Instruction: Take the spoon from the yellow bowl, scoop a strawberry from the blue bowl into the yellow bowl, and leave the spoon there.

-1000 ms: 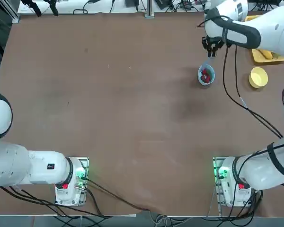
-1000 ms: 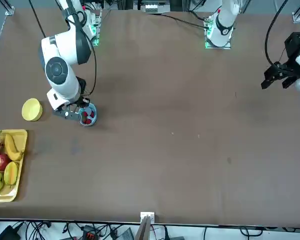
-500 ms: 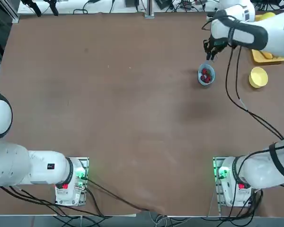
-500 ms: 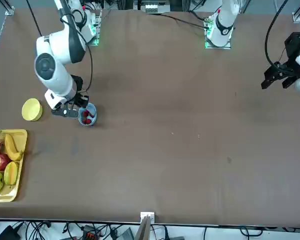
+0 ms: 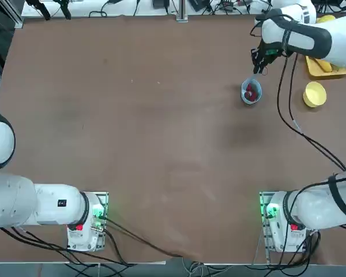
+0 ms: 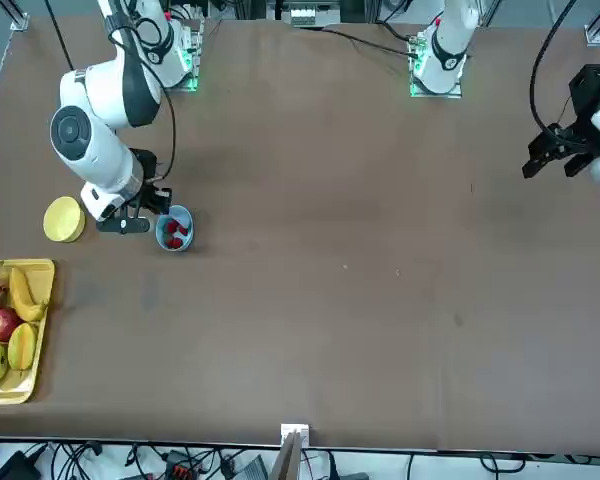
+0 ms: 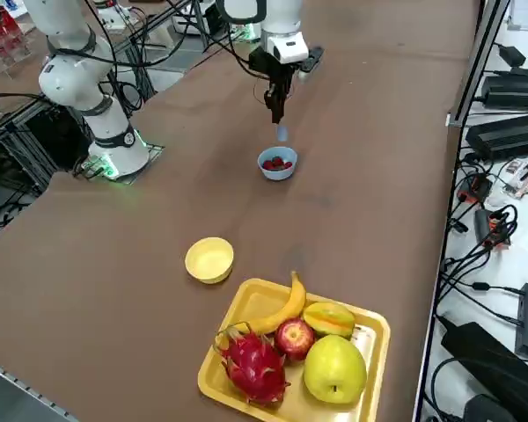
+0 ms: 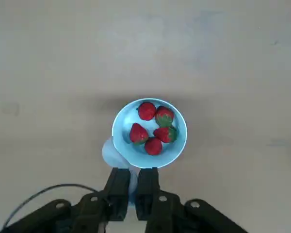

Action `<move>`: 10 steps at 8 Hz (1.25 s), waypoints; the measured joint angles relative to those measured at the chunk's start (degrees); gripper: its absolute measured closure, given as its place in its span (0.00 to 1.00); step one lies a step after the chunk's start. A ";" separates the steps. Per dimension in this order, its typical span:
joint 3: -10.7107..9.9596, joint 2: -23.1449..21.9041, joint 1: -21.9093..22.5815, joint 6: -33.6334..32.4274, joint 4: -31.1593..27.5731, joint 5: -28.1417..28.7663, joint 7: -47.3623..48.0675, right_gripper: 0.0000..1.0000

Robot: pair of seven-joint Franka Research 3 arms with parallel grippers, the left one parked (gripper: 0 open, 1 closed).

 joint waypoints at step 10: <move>-0.01 3.47 -1.61 3.35 -0.54 0.21 -2.72 0.89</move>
